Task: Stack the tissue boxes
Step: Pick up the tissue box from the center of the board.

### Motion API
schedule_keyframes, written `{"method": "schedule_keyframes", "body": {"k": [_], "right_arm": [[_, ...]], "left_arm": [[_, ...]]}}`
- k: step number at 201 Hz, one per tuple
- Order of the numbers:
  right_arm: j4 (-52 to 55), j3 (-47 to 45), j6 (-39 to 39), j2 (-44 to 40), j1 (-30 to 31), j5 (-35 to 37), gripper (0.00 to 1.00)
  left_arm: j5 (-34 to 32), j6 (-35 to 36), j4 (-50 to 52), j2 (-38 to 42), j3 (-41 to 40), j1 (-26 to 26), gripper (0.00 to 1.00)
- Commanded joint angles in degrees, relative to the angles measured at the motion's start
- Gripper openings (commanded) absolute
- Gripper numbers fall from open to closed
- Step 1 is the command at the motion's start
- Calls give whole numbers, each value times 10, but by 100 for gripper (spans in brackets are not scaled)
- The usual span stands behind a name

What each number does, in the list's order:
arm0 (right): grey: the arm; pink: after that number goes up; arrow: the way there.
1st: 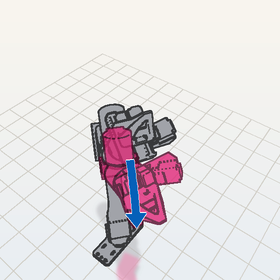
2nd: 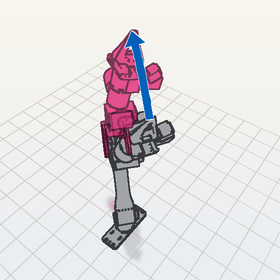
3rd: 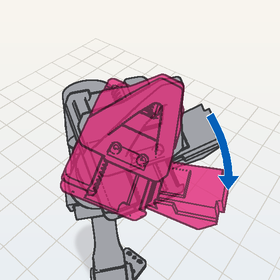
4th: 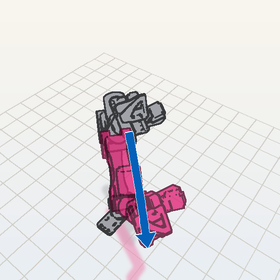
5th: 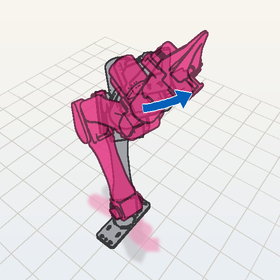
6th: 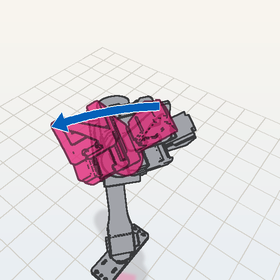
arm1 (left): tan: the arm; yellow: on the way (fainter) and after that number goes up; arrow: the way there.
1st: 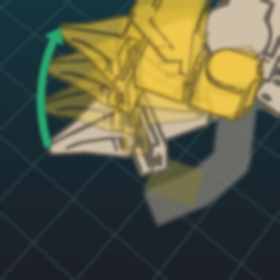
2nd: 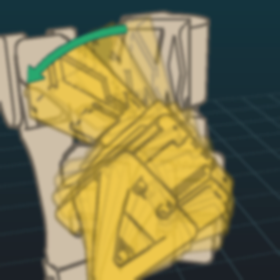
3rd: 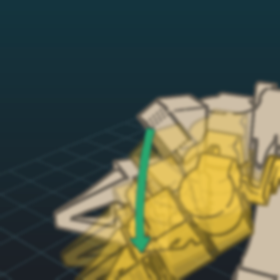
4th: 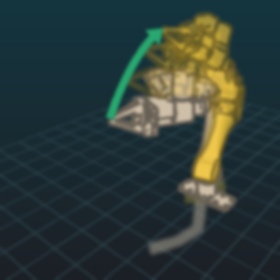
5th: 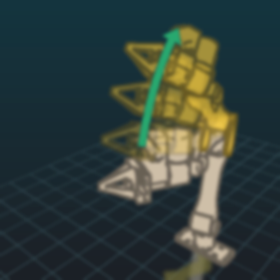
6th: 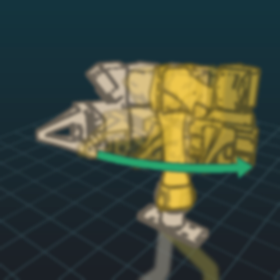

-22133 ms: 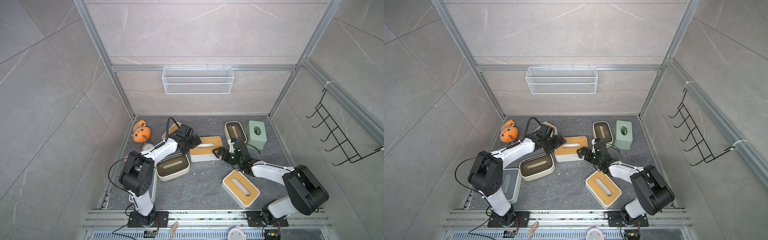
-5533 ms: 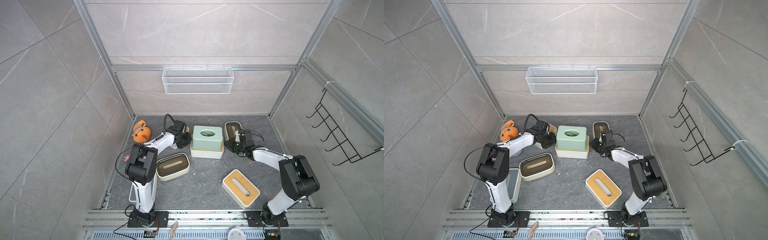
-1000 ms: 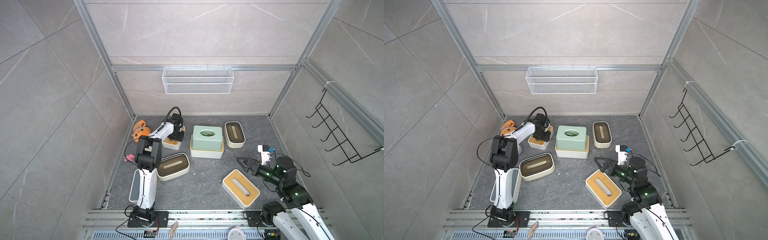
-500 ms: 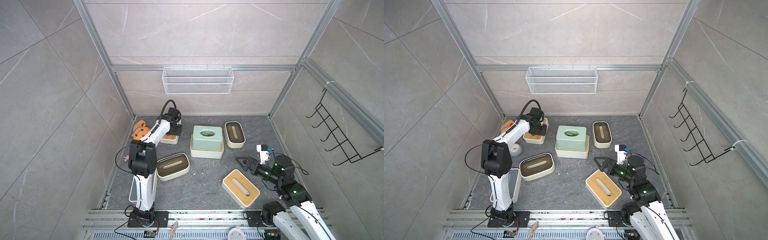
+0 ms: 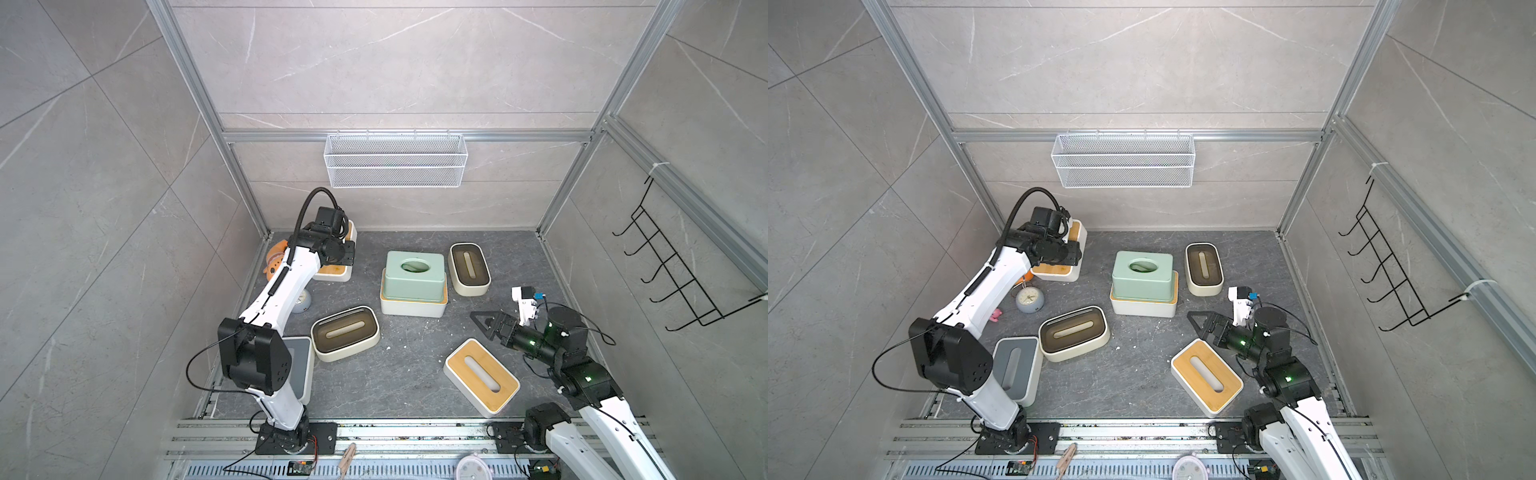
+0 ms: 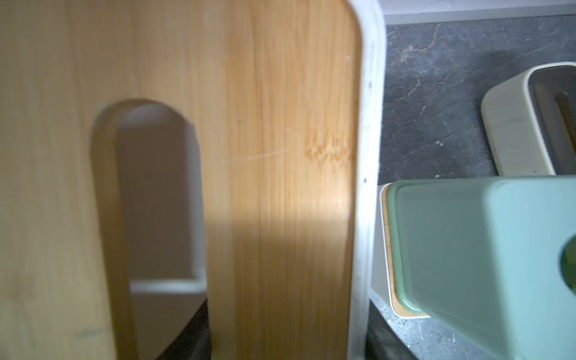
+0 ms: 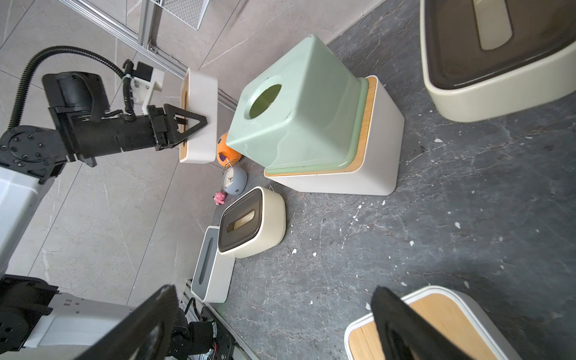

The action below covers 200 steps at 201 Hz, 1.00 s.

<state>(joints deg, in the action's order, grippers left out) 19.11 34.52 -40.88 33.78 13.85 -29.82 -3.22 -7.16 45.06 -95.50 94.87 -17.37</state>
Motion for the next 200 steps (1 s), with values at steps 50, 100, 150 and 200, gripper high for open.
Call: {"method": "schedule_keyframes", "body": {"k": [50, 100, 150, 200], "right_arm": [[-22, 35, 11, 16, -1, -1, 100], [-23, 12, -1, -13, -2, 2, 100], [-18, 4, -3, -21, -1, 1, 100], [-34, -11, -2, -47, -1, -6, 100]], "left_arm": [[57, 156, 30, 90, 44, -102, 32], [135, 297, 60, 96, 71, -143, 32], [144, 425, 133, 34, 150, -188, 33], [149, 484, 218, -62, 266, -205, 33]]}}
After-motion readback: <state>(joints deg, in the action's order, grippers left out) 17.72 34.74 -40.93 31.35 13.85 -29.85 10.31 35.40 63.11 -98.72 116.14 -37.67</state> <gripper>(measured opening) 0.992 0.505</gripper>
